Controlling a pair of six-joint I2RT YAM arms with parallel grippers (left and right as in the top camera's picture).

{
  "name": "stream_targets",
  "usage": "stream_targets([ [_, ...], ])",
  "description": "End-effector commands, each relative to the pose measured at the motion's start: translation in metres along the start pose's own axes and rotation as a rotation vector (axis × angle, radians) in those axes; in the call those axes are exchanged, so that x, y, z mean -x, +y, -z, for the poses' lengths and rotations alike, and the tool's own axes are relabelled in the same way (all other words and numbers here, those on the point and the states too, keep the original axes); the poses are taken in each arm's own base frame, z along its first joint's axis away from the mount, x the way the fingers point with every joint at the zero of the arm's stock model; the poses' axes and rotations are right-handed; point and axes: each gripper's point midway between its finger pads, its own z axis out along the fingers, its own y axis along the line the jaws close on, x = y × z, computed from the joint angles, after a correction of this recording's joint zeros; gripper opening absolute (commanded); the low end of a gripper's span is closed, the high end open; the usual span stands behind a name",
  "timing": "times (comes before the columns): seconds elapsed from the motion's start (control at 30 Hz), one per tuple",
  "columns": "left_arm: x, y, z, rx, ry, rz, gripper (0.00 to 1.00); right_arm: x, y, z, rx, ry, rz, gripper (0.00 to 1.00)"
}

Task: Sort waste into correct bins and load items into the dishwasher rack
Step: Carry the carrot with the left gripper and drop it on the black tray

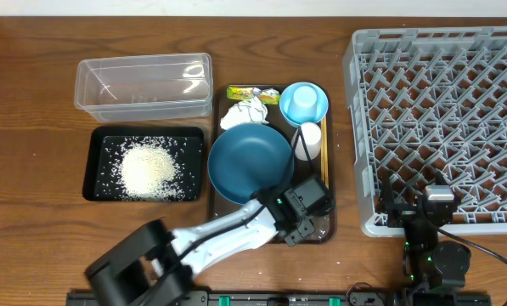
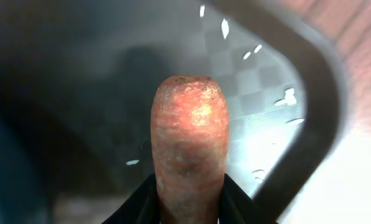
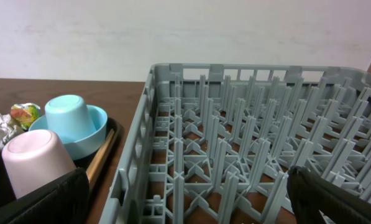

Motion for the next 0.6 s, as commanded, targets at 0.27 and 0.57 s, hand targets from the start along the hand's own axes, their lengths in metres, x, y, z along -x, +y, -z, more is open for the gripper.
stream_targets([
  [0.27, 0.037, 0.082, 0.126, 0.110, -0.373, 0.277, 0.30, -0.001, -0.001, 0.000, -0.006, -0.001, -0.018, 0.99],
  [0.57, -0.029, 0.233, 0.194, 0.353, -0.535, 0.868, 0.30, -0.001, -0.001, 0.000, -0.006, -0.001, -0.018, 0.99],
])
